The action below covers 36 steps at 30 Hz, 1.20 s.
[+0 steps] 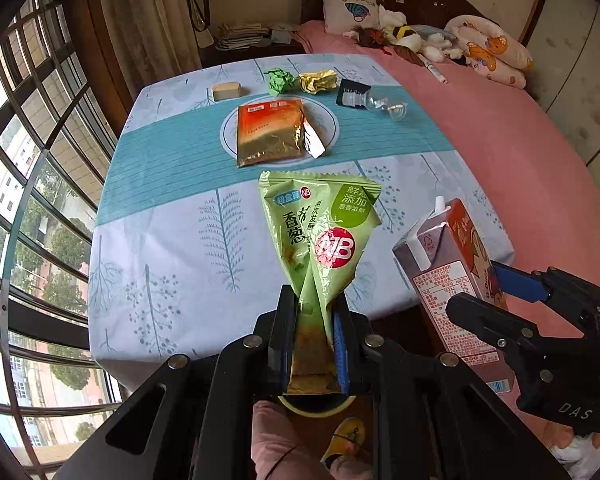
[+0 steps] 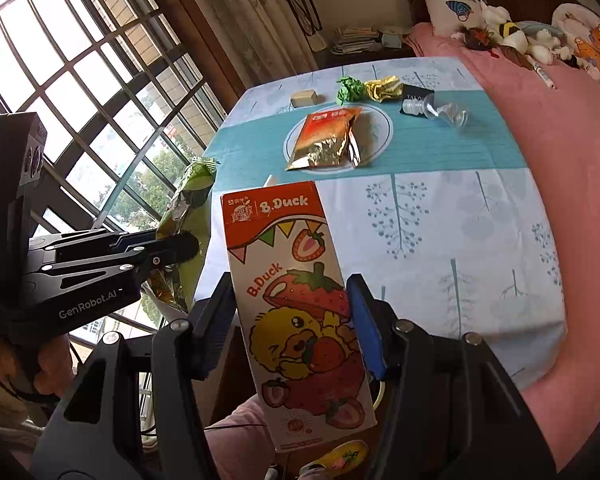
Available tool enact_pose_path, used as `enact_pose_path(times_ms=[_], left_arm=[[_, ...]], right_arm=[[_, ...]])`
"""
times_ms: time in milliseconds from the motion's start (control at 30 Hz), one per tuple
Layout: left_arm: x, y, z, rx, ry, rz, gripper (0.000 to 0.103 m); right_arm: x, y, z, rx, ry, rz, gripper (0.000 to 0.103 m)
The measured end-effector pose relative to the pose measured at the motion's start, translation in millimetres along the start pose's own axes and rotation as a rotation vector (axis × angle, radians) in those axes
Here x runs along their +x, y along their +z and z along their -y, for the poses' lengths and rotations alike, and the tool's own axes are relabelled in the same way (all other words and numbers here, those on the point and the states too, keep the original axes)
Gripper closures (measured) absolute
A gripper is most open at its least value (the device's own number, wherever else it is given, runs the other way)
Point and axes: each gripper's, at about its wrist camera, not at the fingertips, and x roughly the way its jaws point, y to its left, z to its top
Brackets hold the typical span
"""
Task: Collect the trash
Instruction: 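Carry the packet and carton over the bin and open both tools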
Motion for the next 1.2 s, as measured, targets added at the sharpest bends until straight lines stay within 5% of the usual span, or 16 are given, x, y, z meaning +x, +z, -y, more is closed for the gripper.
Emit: enact_pose_path(times_ms=[233,433,933,1200], left_arm=[[24.9,-68.9,24.4,0.029,-0.012,-0.12,0.086],[83.9,-99.3,17.8,0.014,-0.034,-0.204,0.086],[291.1,-202.9,-10.2,-0.013,-0.025,-0.324,0.086],[340.5,-231.9,-29.4,-0.036,0.014,-0.348,0.033]], right_arm=[[-5.1,-72.1,25.5,0.108,-0.021,-0.078,0.051],[21.7,-122.8,46.4,0.214,-0.063,-0.149,0.051],[226.2,-268.5,99.5,0.384,-0.195,-0.339,0.05],[299.1,-307.9,122.0,0.451,-0.222,-0.388,0.042]])
